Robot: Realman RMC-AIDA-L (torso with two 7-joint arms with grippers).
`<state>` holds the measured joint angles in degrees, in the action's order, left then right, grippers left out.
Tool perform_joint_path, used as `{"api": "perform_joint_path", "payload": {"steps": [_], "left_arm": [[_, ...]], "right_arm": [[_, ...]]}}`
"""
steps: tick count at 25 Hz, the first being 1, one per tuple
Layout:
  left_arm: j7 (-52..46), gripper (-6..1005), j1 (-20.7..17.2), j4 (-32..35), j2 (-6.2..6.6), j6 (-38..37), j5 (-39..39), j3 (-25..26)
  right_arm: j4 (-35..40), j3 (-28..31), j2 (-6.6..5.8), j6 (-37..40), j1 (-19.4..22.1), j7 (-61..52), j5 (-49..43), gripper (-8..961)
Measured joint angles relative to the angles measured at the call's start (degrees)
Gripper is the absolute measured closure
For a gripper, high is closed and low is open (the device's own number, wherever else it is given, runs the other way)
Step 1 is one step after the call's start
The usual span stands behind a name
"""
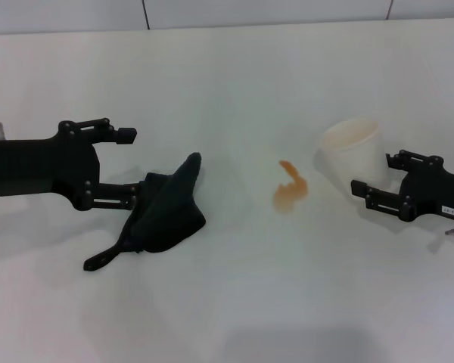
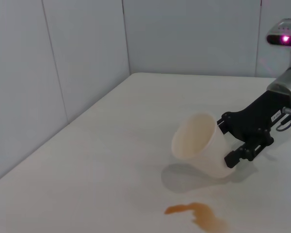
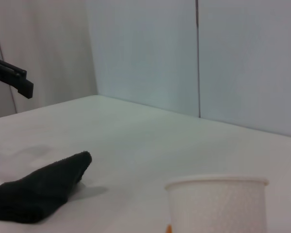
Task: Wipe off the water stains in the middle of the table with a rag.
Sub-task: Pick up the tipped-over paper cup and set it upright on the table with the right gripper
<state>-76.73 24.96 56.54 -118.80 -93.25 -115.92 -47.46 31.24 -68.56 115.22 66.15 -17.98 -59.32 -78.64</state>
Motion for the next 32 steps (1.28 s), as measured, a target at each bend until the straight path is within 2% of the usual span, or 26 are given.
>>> {"api": "perform_joint_path", "payload": {"steps": [32], "left_arm": [[-0.6, 137, 0.5, 1.1, -0.02, -0.4, 0.0, 0.0]], "right_arm": [[-0.8, 0.1, -0.09, 0.8, 0.9, 0.1, -0.2, 280]]}}
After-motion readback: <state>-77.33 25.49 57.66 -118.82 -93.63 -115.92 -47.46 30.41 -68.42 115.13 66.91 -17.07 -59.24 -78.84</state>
